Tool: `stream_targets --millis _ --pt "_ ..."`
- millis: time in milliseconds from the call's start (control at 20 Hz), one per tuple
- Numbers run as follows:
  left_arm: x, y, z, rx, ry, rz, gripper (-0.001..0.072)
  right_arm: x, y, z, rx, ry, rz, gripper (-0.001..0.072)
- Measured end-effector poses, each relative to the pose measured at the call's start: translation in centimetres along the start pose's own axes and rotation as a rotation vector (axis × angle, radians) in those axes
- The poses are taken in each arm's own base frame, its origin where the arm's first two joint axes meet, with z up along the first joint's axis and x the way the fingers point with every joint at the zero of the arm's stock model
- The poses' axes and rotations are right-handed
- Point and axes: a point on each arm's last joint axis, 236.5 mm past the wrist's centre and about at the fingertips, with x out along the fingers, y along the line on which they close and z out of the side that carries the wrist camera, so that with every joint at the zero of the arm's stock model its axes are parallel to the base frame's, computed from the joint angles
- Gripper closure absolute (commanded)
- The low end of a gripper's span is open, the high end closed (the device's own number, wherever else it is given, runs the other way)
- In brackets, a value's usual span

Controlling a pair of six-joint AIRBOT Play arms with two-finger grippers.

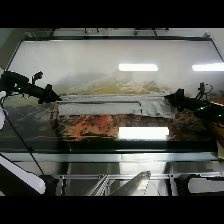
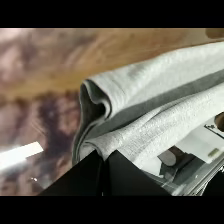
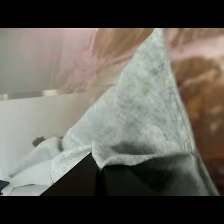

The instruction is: Fold the shirts.

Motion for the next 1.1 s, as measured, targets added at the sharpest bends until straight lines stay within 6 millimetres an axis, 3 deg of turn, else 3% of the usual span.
stream_targets --millis 50,150,200,250,300,350,500,700,850,1000,1050,1100 --pt "0.1 -0.1 0.4 0.011 0.005 0.0 0.0012 0.3 -0.2 0.1 -0.015 0.004 -0.004 0.0301" --pt "-0.2 -0.8 0.8 0.036 0.022 -0.002 0.0002 0.1 -0.2 -0.1 -0.056 0.035 -0.002 0.0291" --pt "-0.5 -1.3 0.8 0.054 0.032 -0.005 0.0003 -0.5 0.0 0.1 -0.077 0.048 0.004 0.0145" --pt "-1.1 -1.9 0.9 0.067 0.04 -0.005 0.0004 -1.5 0.2 0.6 -0.088 0.055 -0.002 0.0046" --pt "-1.7 -2.4 1.0 0.081 0.039 -0.006 0.0027 -2.5 0.1 1.2 -0.097 0.059 -0.021 0.0046" --pt "-2.4 -2.9 1.2 0.086 0.031 -0.003 0.0162 -3.7 -0.2 1.9 -0.106 0.063 -0.055 0.0044" --pt "-4.3 -4.5 1.2 0.111 0.007 0.009 0.0701 -6.4 -2.2 3.4 -0.127 0.081 -0.175 0.0043" --pt "-4.9 -6.8 0.8 0.156 0.006 0.02 0.0694 -6.4 -4.4 2.9 -0.118 0.141 -0.253 0.0043" --pt "-4.0 -8.3 0.5 0.186 0.026 0.025 0.0694 -4.6 -4.9 1.0 -0.112 0.219 -0.262 0.0043" --pt "-2.2 -10.4 0.0 0.232 0.059 0.03 0.0694 -2.1 -4.1 -1.2 -0.099 0.285 -0.229 0.0044" --pt "-1.3 -11.3 0.1 0.253 0.064 0.033 0.0694 -1.3 -3.8 -2.0 -0.094 0.304 -0.218 0.0116" --pt "-0.3 -12.2 0.0 0.274 0.073 0.035 0.0693 -0.6 -3.7 -2.6 -0.095 0.322 -0.214 0.0357"
